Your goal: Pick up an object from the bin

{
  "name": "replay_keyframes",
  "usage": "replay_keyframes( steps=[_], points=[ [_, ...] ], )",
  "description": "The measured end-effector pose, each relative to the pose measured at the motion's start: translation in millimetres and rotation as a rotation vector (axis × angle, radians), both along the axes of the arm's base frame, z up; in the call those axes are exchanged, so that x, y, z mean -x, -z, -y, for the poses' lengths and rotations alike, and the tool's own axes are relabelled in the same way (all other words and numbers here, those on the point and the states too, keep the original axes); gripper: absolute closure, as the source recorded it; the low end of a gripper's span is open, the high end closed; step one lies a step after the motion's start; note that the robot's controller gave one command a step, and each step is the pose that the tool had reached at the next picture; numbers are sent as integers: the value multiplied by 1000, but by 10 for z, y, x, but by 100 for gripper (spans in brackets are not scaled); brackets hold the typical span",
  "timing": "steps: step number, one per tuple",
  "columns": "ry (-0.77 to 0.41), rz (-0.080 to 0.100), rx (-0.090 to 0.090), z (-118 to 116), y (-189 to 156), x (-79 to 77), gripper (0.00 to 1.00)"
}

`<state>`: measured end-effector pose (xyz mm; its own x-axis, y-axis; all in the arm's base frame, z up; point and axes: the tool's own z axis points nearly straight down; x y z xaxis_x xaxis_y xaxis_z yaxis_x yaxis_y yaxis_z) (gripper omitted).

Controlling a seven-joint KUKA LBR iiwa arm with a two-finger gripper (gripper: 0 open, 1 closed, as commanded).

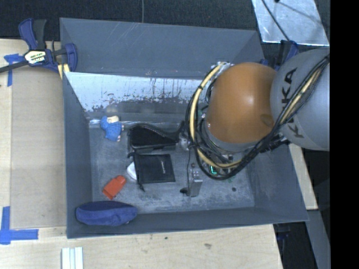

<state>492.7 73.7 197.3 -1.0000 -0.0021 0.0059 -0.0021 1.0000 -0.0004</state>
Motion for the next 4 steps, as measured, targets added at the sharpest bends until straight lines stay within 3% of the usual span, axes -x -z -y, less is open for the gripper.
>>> replay_keyframes(
  steps=[1, 2, 3, 4],
  points=[
    [-51, 10, -4, -630, 220, -323, 0],
    [-3, -1, 2, -123, 1224, -141, 0],
    [-5, 8, -1, -148, 1178, -166, 100],
    [-38, 18, -5, -583, 378, -354, 100]
  ],
)
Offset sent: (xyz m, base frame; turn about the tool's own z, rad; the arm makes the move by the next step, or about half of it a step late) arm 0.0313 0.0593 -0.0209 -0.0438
